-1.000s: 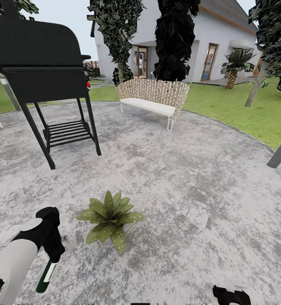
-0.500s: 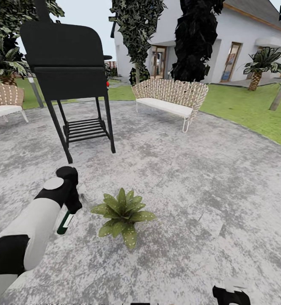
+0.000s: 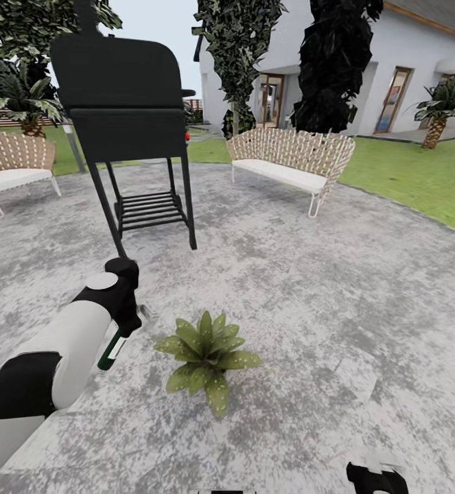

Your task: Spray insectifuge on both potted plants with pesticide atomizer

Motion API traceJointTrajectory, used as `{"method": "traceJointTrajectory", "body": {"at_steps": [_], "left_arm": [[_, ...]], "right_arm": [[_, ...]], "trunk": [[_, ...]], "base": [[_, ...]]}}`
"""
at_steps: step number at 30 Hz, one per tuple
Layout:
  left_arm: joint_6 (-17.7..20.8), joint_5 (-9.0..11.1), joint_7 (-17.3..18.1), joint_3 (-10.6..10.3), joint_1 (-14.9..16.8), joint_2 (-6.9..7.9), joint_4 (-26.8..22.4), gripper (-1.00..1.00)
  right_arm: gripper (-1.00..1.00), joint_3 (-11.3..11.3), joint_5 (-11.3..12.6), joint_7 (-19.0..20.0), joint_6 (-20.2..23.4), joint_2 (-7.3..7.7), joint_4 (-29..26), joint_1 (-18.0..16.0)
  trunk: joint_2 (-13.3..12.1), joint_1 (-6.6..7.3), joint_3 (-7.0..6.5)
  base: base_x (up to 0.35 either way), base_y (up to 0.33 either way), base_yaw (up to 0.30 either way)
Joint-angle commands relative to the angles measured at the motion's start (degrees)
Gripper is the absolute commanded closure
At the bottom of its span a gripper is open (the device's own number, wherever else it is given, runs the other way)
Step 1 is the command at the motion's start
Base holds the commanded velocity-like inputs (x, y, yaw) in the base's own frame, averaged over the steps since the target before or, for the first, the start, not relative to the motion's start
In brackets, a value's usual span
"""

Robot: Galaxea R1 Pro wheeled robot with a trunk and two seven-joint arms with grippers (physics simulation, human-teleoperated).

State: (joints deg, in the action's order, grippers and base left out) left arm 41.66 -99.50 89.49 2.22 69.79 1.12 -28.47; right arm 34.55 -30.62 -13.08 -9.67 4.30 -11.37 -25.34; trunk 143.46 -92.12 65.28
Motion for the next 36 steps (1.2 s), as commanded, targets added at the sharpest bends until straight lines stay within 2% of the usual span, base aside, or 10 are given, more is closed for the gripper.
{"method": "traceJointTrajectory", "body": {"at_steps": [1, 4, 7, 11, 20, 29, 36], "left_arm": [[0.6, -0.4, 0.5, 0.2, 0.0, -0.1, -0.1, 1.0], [0.6, 1.3, 0.5, 0.2, 0.0, -0.08, 0.1, 1.0], [0.6, 1.7, 0.5, 0.2, -0.1, -0.1, 0.4, 1.0], [0.7, 1.9, 0.5, 0.2, -0.1, -0.39, 0.5, 1.0], [0.6, 1.8, 0.5, 0.2, -0.1, -1.1, 0.7, 1.0], [0.5, 1.7, 0.5, 0.1, 0.0, -1.47, 2.8, 1.0], [0.4, 1.6, 0.5, -0.1, 0.0, -1.39, 4.4, 1.0]], "right_arm": [[-1.0, 0.4, -0.5, -0.1, -0.3, 0.0, 0.1, -0.1], [-1.0, 0.4, -0.5, -0.1, -0.3, -0.04, 0.1, -0.1], [-1.0, 0.4, -0.4, -0.2, -0.3, -0.07, 0.2, -0.1], [-1.0, 0.4, -0.4, -0.3, -0.3, -0.17, 0.2, -0.1], [-1.0, 0.4, -0.4, -0.2, -0.3, -0.34, 0.2, -0.1], [-1.0, 0.4, -0.4, -0.3, -0.3, -0.25, 0.2, -0.1], [-1.0, 0.4, -0.4, -0.4, -0.3, -0.34, 0.2, -0.1]], "trunk": [[0.0, -0.02, 0.05], [0.0, -0.02, 0.05], [0.0, -0.02, 0.05], [0.0, -0.02, 0.05], [0.0, -0.02, 0.05], [0.0, -0.02, 0.05], [0.0, -0.02, 0.05]], "base": [[0.287, -0.146, 0.0], [0.254, -0.183, 0.0], [0.193, -0.226, 0.0], [0.131, -0.258, 0.046], [0.129, -0.266, 0.238], [0.199, -0.233, 0.023], [0.208, -0.16, 0.238]]}}
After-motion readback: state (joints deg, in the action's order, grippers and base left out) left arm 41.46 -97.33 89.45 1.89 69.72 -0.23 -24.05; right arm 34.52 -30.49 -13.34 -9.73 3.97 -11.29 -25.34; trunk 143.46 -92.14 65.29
